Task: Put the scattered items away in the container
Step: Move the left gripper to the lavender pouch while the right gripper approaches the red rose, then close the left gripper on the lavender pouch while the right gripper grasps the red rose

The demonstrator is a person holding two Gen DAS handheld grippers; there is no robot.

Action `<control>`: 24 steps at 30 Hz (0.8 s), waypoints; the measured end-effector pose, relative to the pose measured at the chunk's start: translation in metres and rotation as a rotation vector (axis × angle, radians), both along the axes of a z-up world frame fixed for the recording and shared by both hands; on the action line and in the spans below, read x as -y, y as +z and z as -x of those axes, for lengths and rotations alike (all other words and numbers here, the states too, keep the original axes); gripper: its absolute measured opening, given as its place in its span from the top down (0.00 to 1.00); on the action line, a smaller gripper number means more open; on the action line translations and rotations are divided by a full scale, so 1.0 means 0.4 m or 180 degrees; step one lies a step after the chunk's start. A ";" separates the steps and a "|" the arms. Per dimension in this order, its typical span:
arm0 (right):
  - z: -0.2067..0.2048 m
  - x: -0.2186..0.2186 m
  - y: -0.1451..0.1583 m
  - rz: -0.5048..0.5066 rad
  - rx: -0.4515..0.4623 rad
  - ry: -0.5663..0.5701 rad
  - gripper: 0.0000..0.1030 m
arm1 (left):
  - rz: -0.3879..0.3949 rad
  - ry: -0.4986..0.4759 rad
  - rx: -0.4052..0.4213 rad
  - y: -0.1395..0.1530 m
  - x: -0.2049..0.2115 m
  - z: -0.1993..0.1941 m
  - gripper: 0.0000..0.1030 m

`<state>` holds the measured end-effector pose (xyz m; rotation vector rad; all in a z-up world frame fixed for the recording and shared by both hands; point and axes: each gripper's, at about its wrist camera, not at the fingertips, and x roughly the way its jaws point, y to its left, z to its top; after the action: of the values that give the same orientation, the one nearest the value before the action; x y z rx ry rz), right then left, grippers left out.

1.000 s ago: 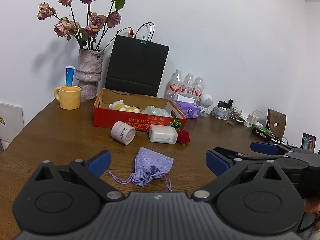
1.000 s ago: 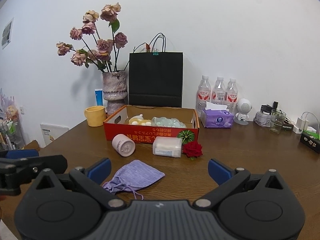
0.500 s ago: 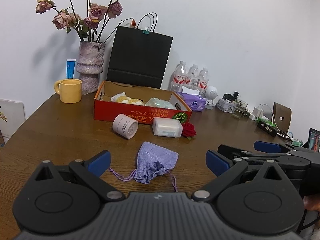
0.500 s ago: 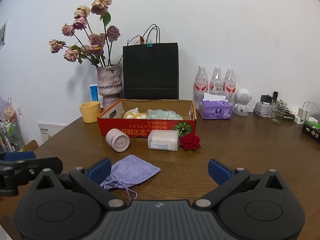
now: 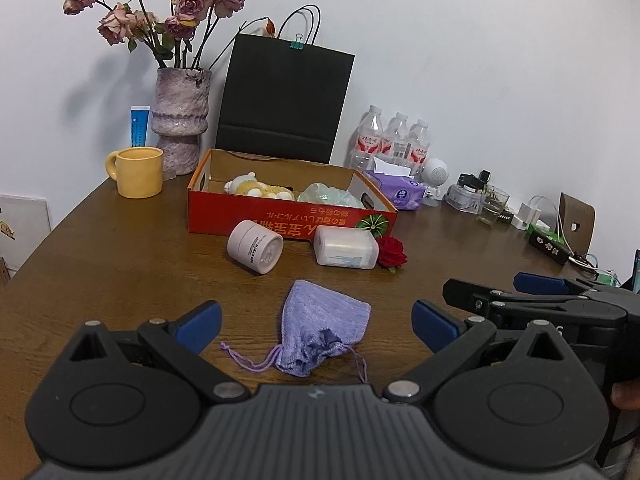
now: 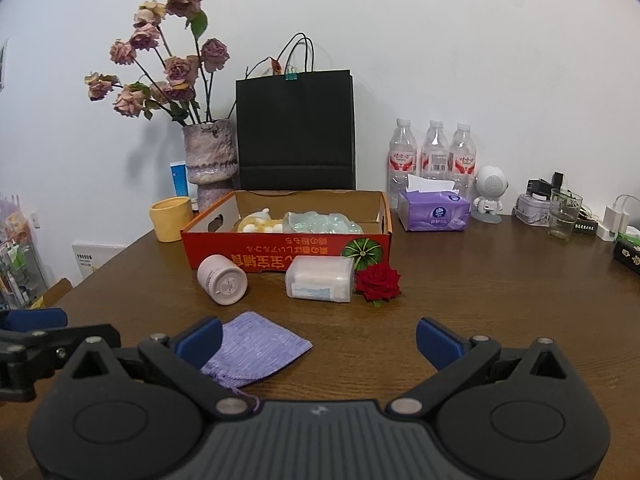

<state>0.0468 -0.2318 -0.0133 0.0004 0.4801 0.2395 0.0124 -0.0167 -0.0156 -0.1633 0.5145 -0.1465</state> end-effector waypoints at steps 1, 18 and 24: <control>-0.007 0.000 -0.002 0.0003 -0.0003 0.0000 0.00 | -0.0005 -0.0006 -0.0010 -0.002 0.001 -0.007 0.00; -0.162 0.028 -0.053 0.0037 -0.0193 -0.0097 0.00 | -0.0021 -0.0152 -0.0282 -0.073 0.033 -0.151 0.00; -0.233 0.033 -0.059 0.0121 -0.0204 -0.0180 0.00 | -0.0084 -0.0174 -0.0402 -0.099 0.040 -0.220 0.00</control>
<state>0.1398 -0.2450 -0.0368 -0.0154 0.5476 0.1753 0.1004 -0.0328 -0.0553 -0.1332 0.6468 -0.1833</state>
